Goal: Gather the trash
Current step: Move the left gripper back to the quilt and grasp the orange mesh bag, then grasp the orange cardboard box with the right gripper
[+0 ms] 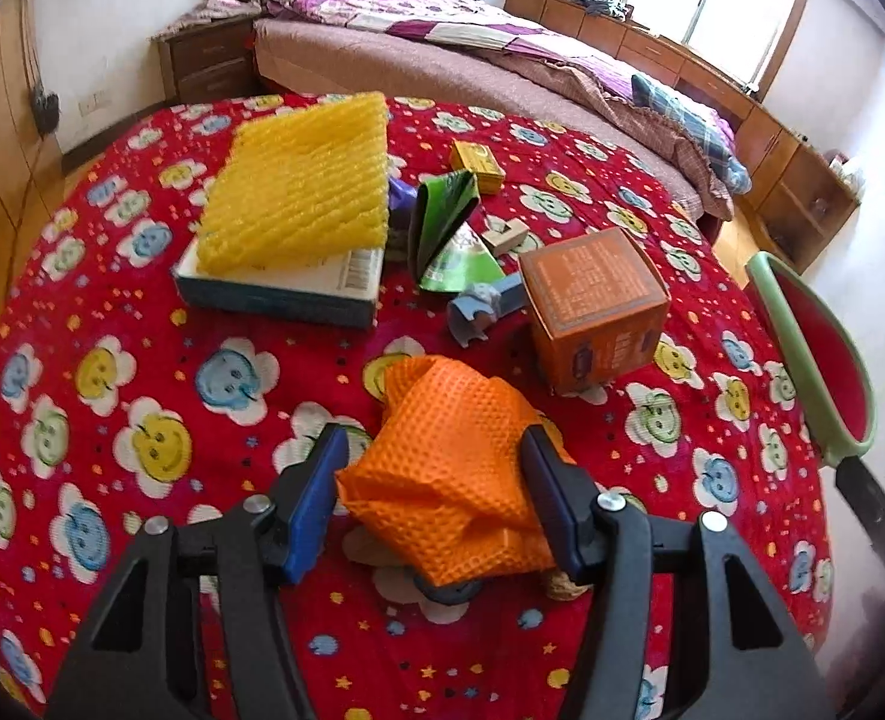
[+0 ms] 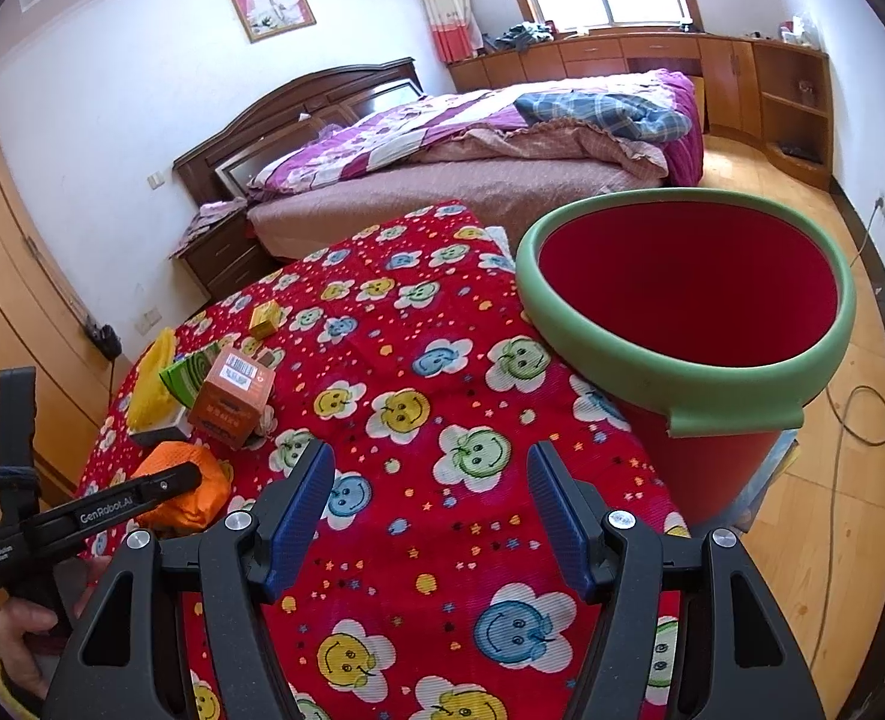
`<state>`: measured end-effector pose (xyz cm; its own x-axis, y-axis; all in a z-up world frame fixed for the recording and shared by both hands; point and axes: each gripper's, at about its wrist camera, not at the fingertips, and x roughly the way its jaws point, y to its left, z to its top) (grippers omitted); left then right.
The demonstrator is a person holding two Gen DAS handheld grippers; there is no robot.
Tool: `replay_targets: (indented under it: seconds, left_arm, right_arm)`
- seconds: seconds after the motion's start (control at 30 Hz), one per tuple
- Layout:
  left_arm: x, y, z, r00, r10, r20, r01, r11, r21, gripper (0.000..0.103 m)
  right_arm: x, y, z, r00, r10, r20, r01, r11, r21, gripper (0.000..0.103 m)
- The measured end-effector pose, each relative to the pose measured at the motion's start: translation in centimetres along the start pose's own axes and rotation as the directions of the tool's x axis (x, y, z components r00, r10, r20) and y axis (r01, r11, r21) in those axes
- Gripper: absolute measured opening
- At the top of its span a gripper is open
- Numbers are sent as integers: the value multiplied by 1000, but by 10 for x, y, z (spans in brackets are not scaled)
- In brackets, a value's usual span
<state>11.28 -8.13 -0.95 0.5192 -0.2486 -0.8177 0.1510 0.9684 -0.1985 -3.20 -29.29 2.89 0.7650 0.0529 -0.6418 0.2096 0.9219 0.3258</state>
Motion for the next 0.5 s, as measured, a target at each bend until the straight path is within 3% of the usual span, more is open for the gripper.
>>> replay_targets:
  seconds: [0.1,0.27,0.5]
  left_arm:
    - [-1,3,-1,998,-62,-2,62,998,-25,39]
    - [-12,2,-2,995,-93,40,93,996,-8,22]
    - [-34,10,8,991,-72,114,74,997,-18,20]
  right_arm:
    - [2,3,-1,1000,5,-6,-5,1000,-10,68]
    - [5,12,0,1000,14,-12,-15,999,-33,68]
    - [14,30,6,999,41,-30,-43,996,-72,68]
